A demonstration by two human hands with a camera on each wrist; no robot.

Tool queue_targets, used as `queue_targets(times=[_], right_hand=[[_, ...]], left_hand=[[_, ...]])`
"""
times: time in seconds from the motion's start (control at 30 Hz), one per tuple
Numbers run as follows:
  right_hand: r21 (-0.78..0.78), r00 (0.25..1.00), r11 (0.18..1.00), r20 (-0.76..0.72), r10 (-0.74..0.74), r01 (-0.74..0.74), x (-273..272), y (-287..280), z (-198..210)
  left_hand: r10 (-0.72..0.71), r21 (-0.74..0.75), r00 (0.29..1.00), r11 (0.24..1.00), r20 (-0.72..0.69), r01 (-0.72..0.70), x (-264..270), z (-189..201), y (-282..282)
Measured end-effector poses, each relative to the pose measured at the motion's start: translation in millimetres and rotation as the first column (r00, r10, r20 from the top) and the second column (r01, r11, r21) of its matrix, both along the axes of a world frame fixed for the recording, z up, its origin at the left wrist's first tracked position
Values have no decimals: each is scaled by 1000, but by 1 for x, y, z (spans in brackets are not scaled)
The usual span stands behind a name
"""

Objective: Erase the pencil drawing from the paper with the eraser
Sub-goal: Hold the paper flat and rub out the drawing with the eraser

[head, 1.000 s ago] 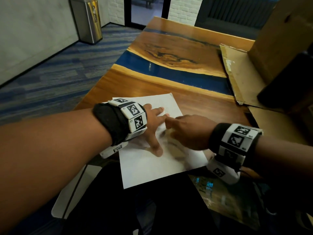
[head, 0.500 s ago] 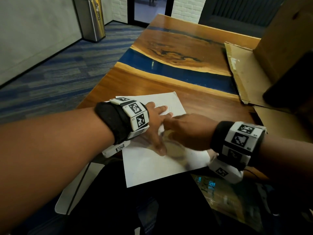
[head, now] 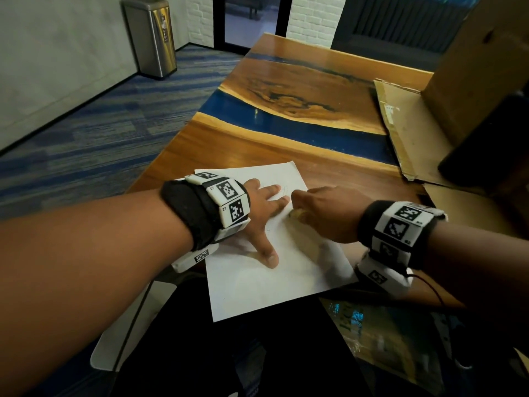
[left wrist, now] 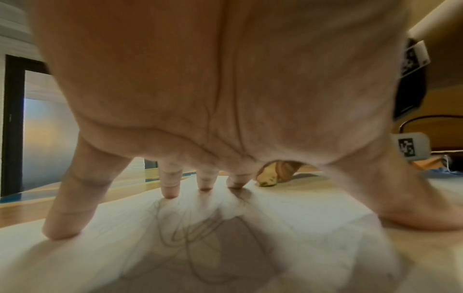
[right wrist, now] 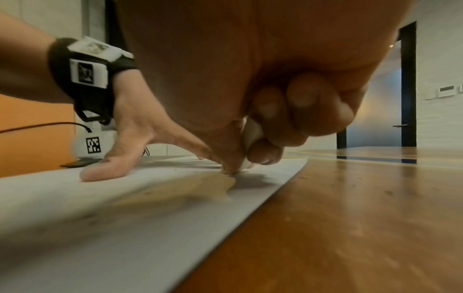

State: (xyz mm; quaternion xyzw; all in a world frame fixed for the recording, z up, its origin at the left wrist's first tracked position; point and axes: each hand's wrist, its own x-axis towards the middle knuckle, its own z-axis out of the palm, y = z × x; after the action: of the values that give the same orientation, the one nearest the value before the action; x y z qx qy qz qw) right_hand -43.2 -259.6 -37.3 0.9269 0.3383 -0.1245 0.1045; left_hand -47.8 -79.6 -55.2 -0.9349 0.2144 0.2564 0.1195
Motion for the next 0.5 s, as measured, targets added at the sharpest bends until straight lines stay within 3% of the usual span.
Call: queue_targets(times=[0.17, 0.3, 0.5], right_hand=[[20, 978, 987, -133, 163, -161, -43, 9, -1], [-28, 999, 999, -29, -39, 38, -1, -2, -3], [12, 994, 994, -10, -107, 107, 16, -10, -12]], left_hand=[[7, -15, 1000, 1000, -10, -7, -2, -1, 2], [7, -33, 1000, 999, -16, -8, -2, -2, 3], [35, -80, 999, 996, -19, -36, -4, 0, 3]])
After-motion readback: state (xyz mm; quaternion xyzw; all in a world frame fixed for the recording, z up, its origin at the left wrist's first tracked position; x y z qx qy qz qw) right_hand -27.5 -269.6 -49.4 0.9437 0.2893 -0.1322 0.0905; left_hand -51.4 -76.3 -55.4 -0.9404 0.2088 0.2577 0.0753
